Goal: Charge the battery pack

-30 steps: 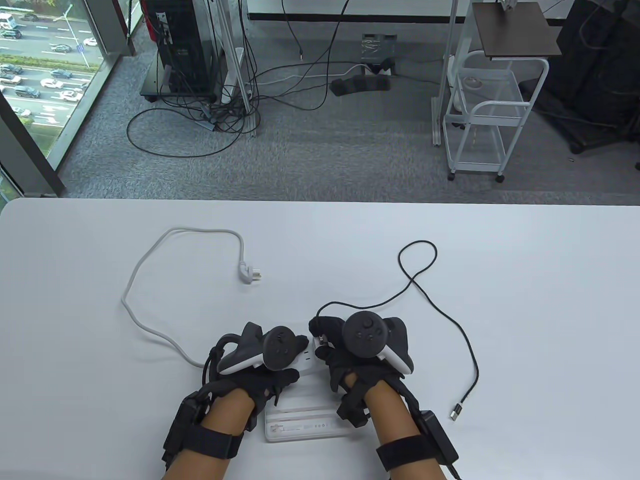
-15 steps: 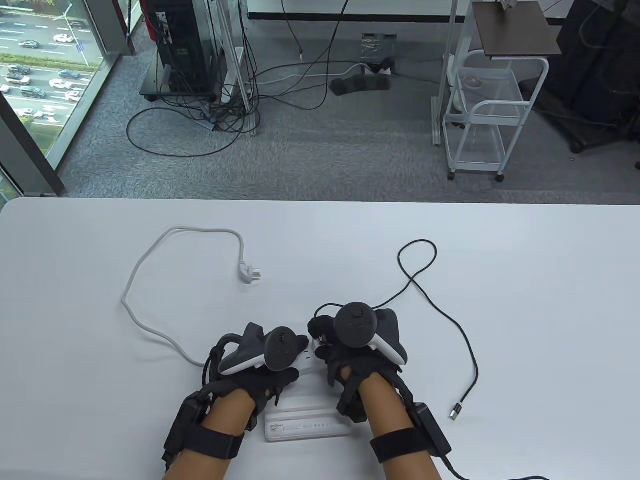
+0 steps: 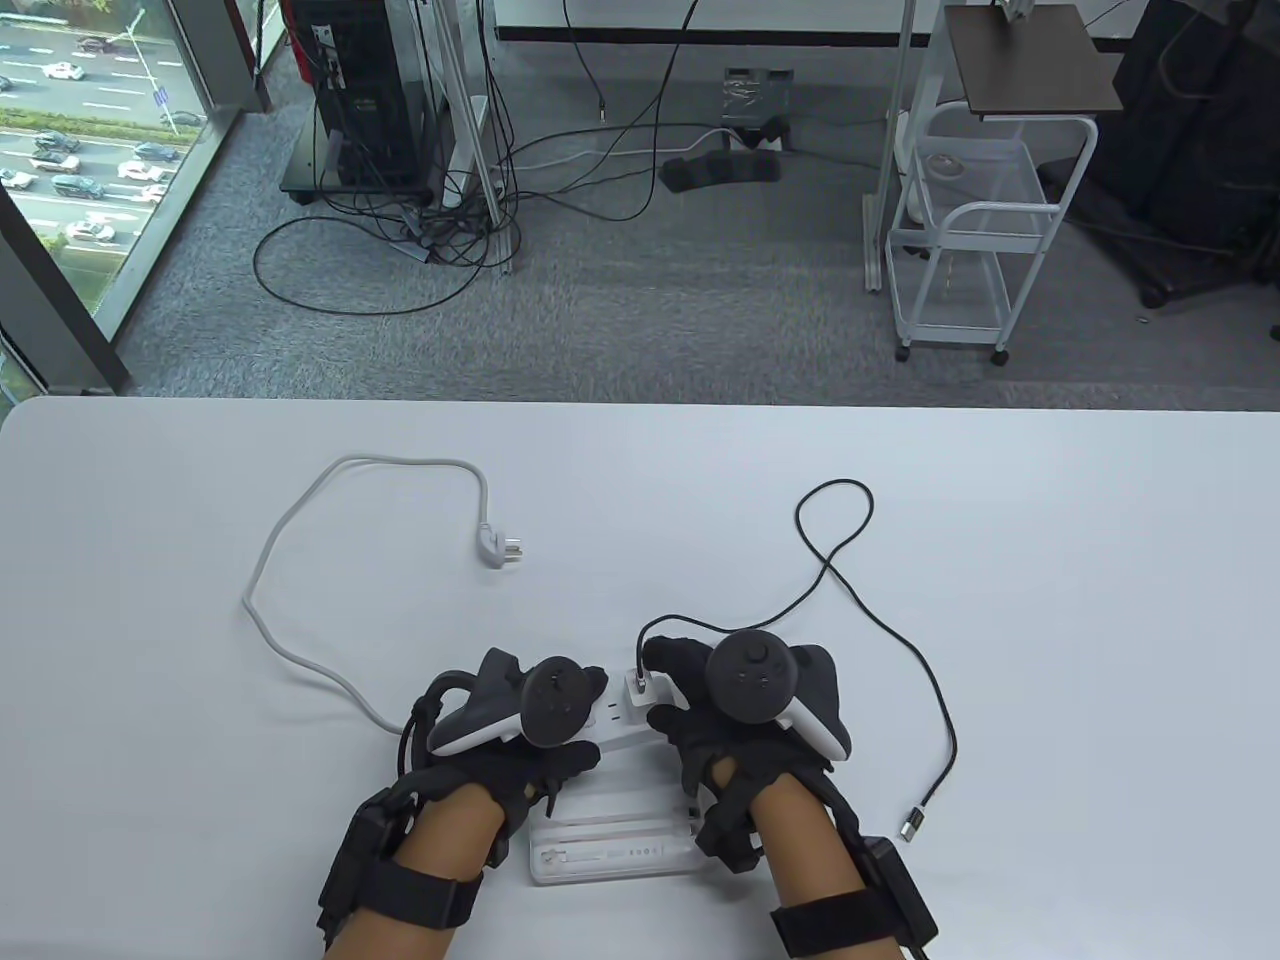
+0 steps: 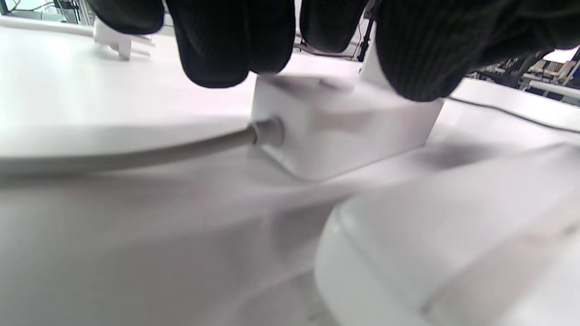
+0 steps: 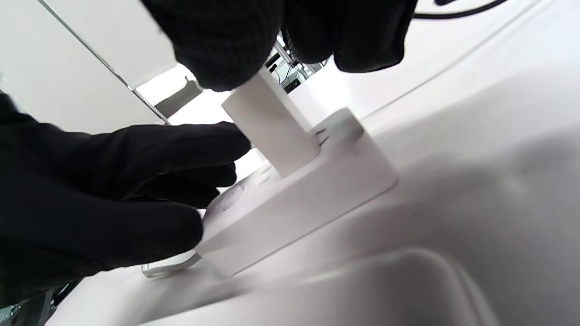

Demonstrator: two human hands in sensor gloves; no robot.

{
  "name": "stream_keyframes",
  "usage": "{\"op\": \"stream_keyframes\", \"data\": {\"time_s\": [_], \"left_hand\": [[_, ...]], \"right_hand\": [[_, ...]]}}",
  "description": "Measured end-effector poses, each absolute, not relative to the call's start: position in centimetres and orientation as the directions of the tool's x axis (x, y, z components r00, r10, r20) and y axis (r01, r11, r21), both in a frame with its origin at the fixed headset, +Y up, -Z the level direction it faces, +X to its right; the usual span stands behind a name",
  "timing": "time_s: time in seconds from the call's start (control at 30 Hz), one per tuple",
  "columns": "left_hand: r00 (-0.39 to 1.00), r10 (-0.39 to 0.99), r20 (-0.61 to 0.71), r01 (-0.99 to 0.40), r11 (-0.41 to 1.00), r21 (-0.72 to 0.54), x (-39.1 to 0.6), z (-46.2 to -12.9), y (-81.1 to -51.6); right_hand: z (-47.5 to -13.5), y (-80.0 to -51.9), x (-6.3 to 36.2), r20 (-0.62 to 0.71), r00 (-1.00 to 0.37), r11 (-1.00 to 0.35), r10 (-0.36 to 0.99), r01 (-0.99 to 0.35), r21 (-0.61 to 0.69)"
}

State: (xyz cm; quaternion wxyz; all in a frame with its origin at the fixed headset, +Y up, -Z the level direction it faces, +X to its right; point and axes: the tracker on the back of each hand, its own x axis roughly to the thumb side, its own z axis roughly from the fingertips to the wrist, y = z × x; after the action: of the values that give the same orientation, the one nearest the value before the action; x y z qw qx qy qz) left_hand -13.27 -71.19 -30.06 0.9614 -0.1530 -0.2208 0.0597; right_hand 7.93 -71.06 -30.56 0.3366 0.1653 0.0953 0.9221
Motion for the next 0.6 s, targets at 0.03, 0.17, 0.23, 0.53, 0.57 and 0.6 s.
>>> {"op": "stream_keyframes", "data": {"time_s": [0.03, 0.17, 0.23, 0.53, 0.57, 0.6], "left_hand": [[0.896, 0.191, 0.402, -0.058, 0.946, -0.32, -13.4, -29.9, -70.8], [0.892, 0.206, 0.402, -0.074, 0.944, -0.32, -13.4, -29.0, -69.3], [0.888, 0.199, 0.415, -0.054, 0.94, -0.336, -13.0, -28.5, -68.8], [0.87, 0.129, 0.476, 0.082, 0.914, -0.398, -10.4, -26.4, -68.3], [0.867, 0.124, 0.482, 0.097, 0.908, -0.408, -10.1, -26.2, -68.4], [0.865, 0.119, 0.487, 0.109, 0.903, -0.415, -9.9, -26.1, -68.6]], "right_hand": [[-30.5, -70.9, 8.1, 0.241, -0.718, -0.756, 0.653, -0.593, 0.278], [-29.9, -70.5, 9.2, 0.234, -0.732, -0.767, 0.639, -0.586, 0.262], [-29.7, -70.4, 9.6, 0.232, -0.739, -0.773, 0.632, -0.578, 0.262], [-28.4, -70.3, 12.5, 0.198, -0.773, -0.793, 0.603, -0.554, 0.252], [-28.2, -70.4, 13.0, 0.189, -0.775, -0.793, 0.603, -0.556, 0.251], [-28.1, -70.4, 13.4, 0.184, -0.776, -0.792, 0.604, -0.557, 0.25]]}}
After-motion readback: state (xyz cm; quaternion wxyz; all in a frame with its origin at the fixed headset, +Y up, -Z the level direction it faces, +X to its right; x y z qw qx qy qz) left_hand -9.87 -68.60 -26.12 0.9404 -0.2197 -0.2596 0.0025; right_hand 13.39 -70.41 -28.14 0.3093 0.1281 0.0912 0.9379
